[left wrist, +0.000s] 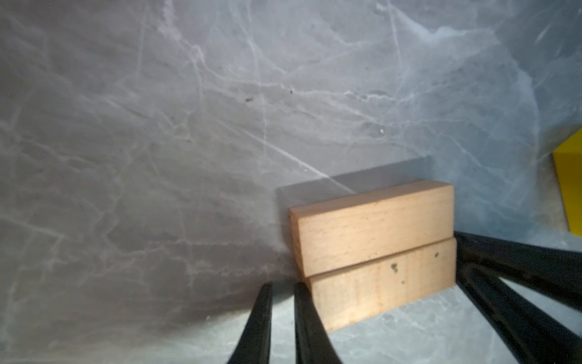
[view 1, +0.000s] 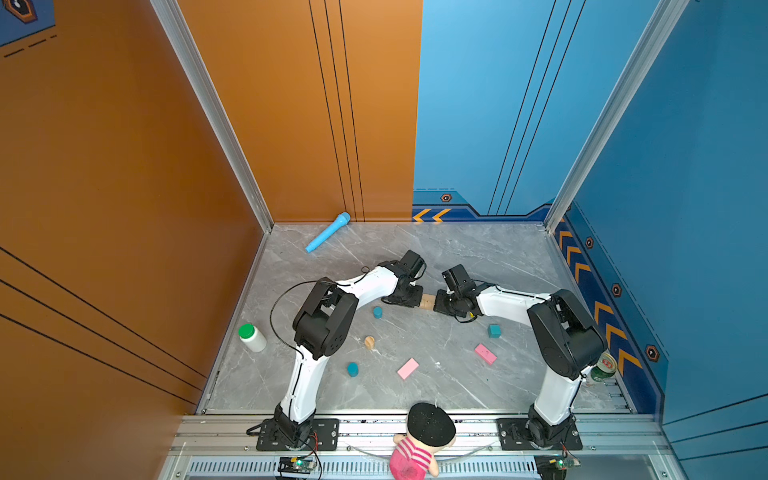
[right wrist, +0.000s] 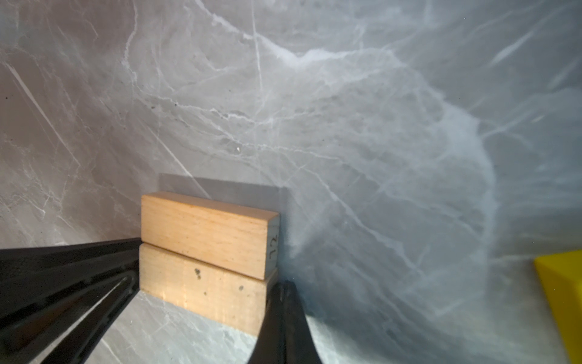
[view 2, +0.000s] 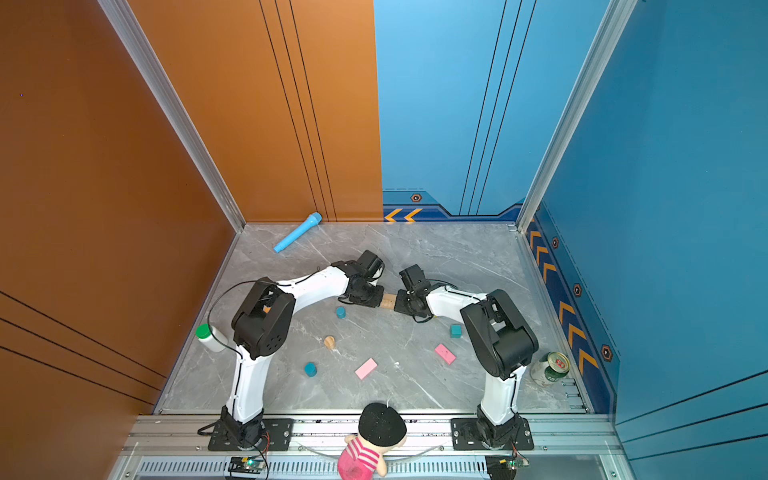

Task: Build the wood block tower
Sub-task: 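Hold the two aligned wooden blocks between both grippers and square them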

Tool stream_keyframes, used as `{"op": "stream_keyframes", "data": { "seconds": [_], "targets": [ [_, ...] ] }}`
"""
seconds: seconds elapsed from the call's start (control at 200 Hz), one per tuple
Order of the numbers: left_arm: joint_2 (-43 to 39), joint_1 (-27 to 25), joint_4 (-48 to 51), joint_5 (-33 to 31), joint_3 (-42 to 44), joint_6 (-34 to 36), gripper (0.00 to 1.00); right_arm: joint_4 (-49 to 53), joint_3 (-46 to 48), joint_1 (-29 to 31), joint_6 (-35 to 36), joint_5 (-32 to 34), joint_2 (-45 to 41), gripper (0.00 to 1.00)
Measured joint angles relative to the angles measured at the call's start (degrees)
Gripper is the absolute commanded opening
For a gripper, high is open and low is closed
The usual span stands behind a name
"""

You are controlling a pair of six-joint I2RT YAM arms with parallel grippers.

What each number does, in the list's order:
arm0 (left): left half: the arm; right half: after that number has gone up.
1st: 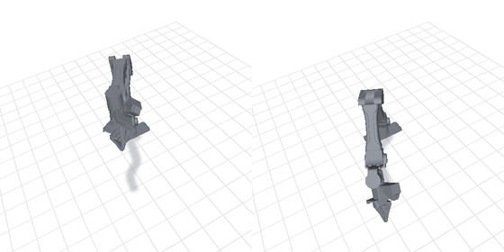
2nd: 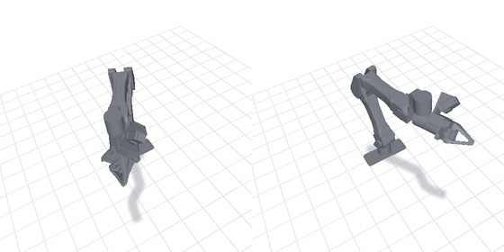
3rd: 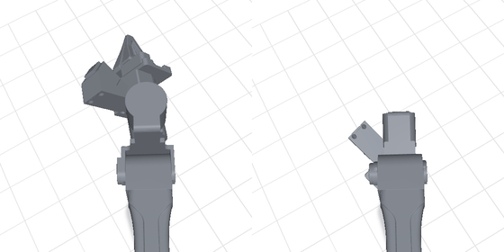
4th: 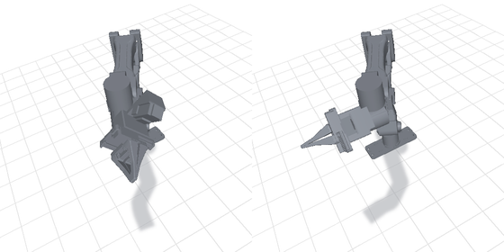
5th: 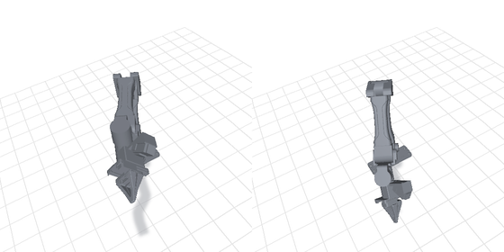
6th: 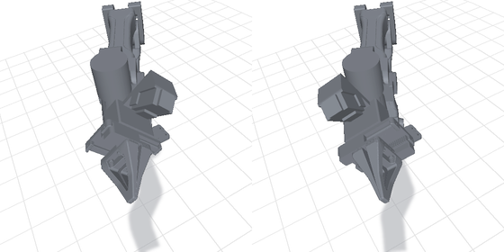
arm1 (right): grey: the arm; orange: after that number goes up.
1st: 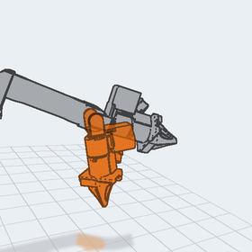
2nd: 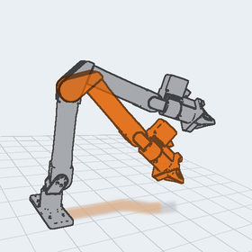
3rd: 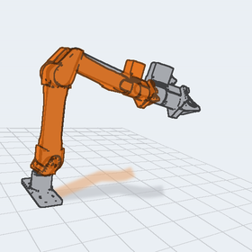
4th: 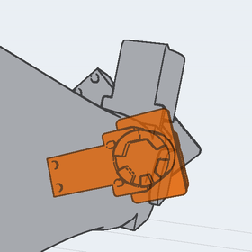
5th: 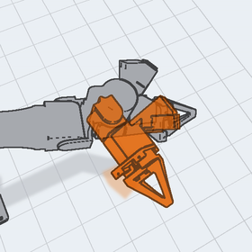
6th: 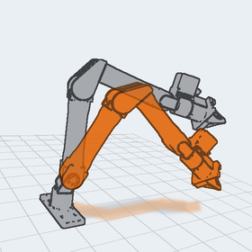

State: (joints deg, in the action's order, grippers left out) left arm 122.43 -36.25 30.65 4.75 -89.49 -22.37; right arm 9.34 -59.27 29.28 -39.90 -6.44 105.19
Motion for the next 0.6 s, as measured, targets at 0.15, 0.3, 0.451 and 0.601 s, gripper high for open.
{"op": "stream_keyframes", "data": {
  "seconds": [0.15,0.3,0.451,0.601],
  "targets": [
    [0.04,0.11,-0.02,-0.02,0.00,0.00,0.17,0.00,0.00,-0.04,0.00,-0.02,0.00,0.00],
    [0.07,0.22,0.02,-0.17,-0.02,0.02,0.15,0.00,0.00,-0.11,0.00,-0.02,0.00,0.00],
    [0.17,0.24,0.24,-0.17,-0.20,0.02,0.14,0.02,0.00,-0.22,0.02,-0.07,0.00,0.00],
    [0.17,0.26,0.28,-0.24,-0.22,0.04,0.12,0.02,0.00,-0.37,0.02,-0.13,0.00,0.00]
  ]
}}
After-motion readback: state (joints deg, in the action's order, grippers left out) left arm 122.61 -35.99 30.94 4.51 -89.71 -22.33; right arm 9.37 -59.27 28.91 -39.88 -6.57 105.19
